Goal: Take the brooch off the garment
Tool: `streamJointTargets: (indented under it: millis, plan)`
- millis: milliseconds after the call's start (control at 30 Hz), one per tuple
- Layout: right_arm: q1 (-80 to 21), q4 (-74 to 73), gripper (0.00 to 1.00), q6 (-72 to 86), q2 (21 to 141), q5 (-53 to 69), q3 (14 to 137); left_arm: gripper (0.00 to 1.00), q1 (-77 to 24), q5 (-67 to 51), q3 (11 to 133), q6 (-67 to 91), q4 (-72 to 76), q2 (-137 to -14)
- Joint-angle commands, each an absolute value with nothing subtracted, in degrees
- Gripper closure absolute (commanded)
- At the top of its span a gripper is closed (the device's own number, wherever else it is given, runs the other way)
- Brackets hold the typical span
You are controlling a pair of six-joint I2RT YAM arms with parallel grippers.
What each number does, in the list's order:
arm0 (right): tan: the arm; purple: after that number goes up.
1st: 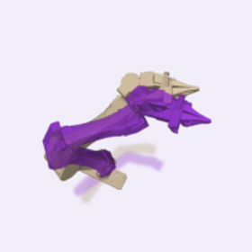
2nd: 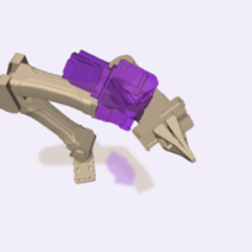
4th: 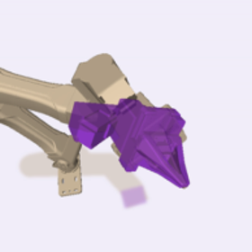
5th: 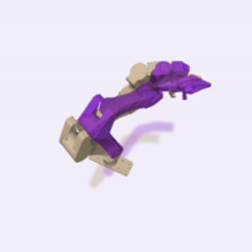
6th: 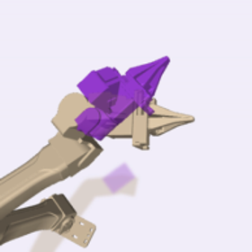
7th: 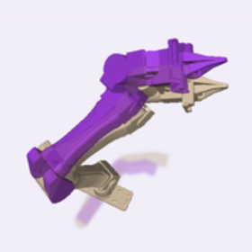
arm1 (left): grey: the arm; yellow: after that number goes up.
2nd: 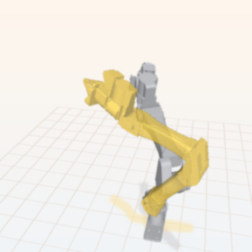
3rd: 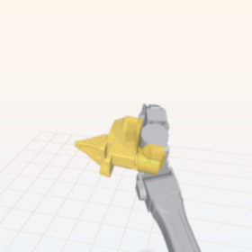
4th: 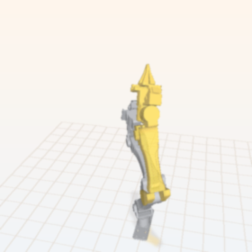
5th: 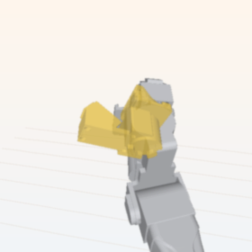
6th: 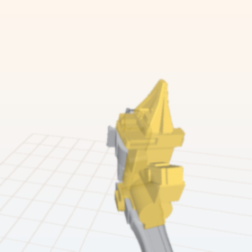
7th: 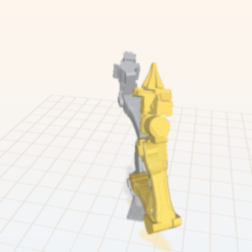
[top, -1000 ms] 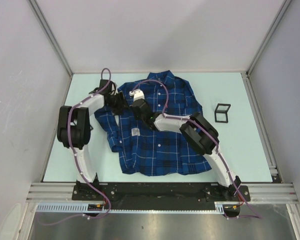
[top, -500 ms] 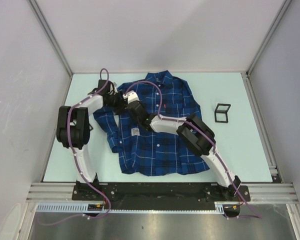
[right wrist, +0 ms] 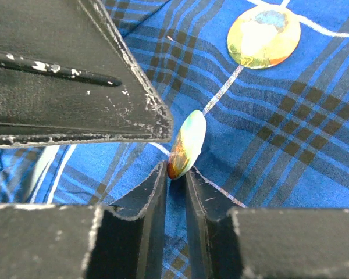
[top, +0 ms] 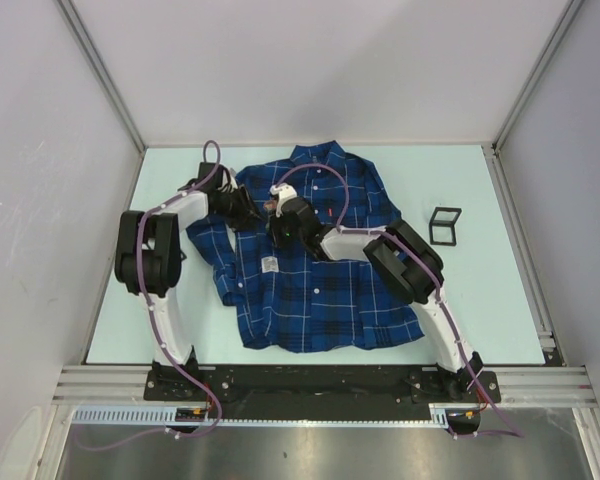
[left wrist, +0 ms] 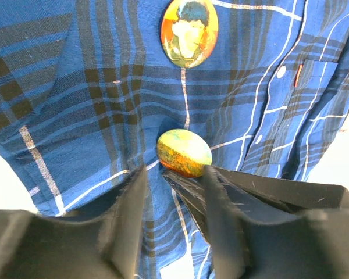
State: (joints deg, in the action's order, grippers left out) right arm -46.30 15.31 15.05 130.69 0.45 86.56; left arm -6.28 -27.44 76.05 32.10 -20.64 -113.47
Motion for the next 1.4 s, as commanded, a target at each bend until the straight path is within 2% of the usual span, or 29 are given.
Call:
streamJointTargets:
  millis: [0,133,233,333,367,500,633,767,1000,1167,1267,1367]
  plan:
    - [-45.62,19.77,0.8,18.89,127.62,6.67,84.64,0.47,-7.03,-29.0,76.11,32.17,-19.78,-114.26]
    - [-44.83,21.62,0.87,19.95,127.79,8.87,84.2,0.43,-7.99,-26.9,75.67,31.55,-19.69,-113.29]
    - [-44.74,22.23,0.88,19.51,127.71,9.93,83.85,0.47,-8.52,-25.75,75.32,31.29,-19.25,-112.5]
    - [-44.21,23.64,0.85,20.47,127.35,11.42,82.88,0.5,-9.05,-24.53,75.32,30.59,-19.25,-112.59]
    - [-44.03,24.34,0.8,20.65,127.27,11.6,82.62,0.5,-9.23,-24.43,75.67,30.41,-19.42,-112.67]
    - [-43.33,26.19,0.79,20.83,126.65,12.39,81.39,0.49,-9.84,-23.64,75.76,30.06,-19.42,-112.85]
    - [-43.24,26.63,0.87,20.48,126.56,12.48,81.12,0.42,-10.28,-22.24,76.2,29.79,-19.86,-113.02]
    - [-43.42,27.07,1.0,19.87,126.3,12.83,81.12,0.39,-10.37,-21.89,76.64,29.88,-20.04,-113.99]
    - [-44.21,26.98,1.0,17.76,126.12,11.87,81.04,0.37,-10.55,-20.92,77.34,29.53,-20.39,-114.87]
    - [-44.56,26.81,1.0,16.52,125.86,10.99,81.04,0.44,-10.98,-20.31,78.05,29.01,-20.92,-116.01]
    - [-44.74,26.37,1.0,15.65,125.68,10.29,81.04,0.55,-11.34,-19.95,78.49,28.57,-21.44,-116.72]
    - [-44.82,26.02,0.93,15.56,125.51,10.37,81.04,0.67,-11.51,-19.34,78.58,28.21,-21.53,-116.63]
